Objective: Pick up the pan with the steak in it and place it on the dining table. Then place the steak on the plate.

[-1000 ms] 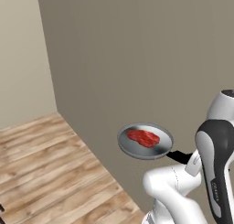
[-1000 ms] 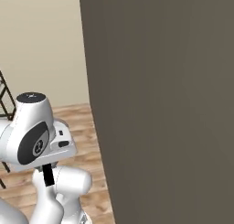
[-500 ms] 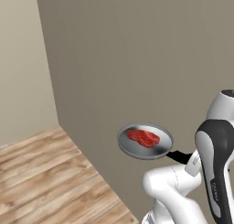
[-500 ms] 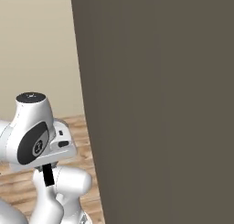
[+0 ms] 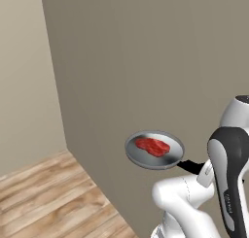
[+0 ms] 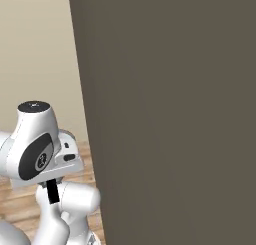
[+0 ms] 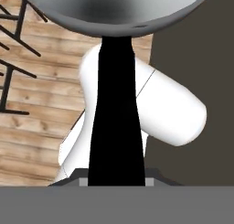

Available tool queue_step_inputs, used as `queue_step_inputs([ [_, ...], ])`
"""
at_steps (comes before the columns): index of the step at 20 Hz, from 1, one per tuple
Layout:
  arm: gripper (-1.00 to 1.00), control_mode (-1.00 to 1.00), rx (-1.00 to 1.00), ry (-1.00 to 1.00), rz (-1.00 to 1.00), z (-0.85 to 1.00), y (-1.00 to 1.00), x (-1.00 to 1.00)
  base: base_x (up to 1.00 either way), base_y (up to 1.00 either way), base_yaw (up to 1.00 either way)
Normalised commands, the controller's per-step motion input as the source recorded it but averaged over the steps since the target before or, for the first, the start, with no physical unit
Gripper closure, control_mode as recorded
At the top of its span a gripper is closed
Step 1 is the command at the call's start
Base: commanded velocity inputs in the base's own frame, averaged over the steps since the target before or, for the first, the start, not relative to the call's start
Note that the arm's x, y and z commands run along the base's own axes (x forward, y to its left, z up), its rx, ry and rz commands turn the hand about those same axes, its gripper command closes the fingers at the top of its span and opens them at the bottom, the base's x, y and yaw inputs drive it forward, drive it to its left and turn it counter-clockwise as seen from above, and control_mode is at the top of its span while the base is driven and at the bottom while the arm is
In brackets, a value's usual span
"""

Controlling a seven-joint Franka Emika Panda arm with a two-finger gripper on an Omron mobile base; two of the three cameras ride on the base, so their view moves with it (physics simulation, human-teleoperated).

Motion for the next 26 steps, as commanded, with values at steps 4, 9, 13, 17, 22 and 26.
queue_step_inputs([
  [4, 1.00, 1.00, 0.00, 0.00, 0.00, 0.00, 0.00, 0.00, 0.76, 0.07, 0.12],
  [9, 1.00, 1.00, 0.00, 0.00, 0.00, 0.00, 0.00, 0.00, 0.05, 0.00, 0.43],
  [13, 1.00, 1.00, 0.00, 0.00, 0.00, 0.00, 0.00, 0.00, 0.00, 0.00, 0.47],
  [17, 1.00, 1.00, 0.00, 0.00, 0.00, 0.00, 0.00, 0.00, 0.00, 0.00, 0.47],
  [22, 1.00, 1.00, 0.00, 0.00, 0.00, 0.00, 0.00, 0.00, 0.00, 0.00, 0.47],
  [26, 1.00, 1.00, 0.00, 0.00, 0.00, 0.00, 0.00, 0.00, 0.00, 0.00, 0.47],
])
